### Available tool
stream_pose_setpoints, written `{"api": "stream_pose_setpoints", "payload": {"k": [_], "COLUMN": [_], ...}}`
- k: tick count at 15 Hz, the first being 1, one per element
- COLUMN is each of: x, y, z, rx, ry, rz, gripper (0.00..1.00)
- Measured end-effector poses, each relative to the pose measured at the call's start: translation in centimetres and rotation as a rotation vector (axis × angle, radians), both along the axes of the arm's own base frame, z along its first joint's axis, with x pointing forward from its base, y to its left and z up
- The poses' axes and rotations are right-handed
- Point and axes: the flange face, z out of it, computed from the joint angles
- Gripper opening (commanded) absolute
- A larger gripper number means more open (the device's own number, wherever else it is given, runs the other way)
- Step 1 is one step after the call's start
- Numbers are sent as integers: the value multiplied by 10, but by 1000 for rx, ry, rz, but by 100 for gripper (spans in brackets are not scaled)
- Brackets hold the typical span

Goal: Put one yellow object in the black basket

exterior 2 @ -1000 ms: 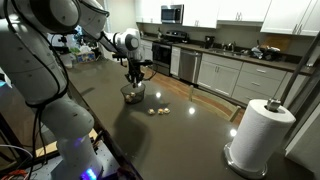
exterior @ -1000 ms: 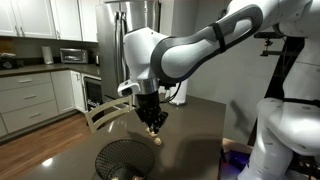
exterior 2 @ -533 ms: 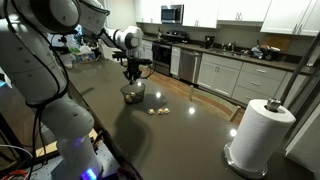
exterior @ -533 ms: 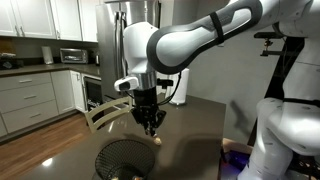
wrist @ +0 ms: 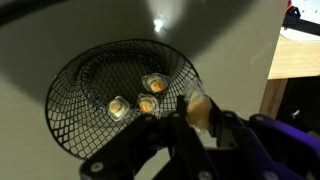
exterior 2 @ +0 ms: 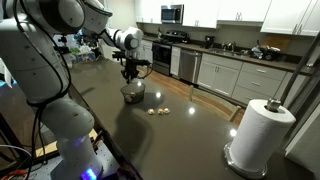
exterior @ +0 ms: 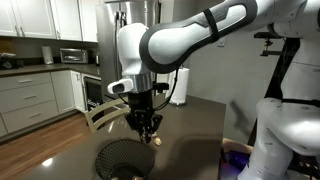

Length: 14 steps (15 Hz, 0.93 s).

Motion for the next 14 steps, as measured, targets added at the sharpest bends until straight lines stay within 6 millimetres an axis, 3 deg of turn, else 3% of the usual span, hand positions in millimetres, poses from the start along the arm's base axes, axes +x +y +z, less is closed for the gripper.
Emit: {"api": "stream_pose_setpoints", "payload": {"k": [5, 12, 13, 14], "x": [2, 13, 14, 14], "y": [21, 32, 32, 32], "z": [-4, 3, 3, 4], "rx": [13, 55, 59, 62], "ry": [0, -98, -107, -114], "rz": [31, 32, 31, 30], "gripper": [7, 7, 8, 24]}}
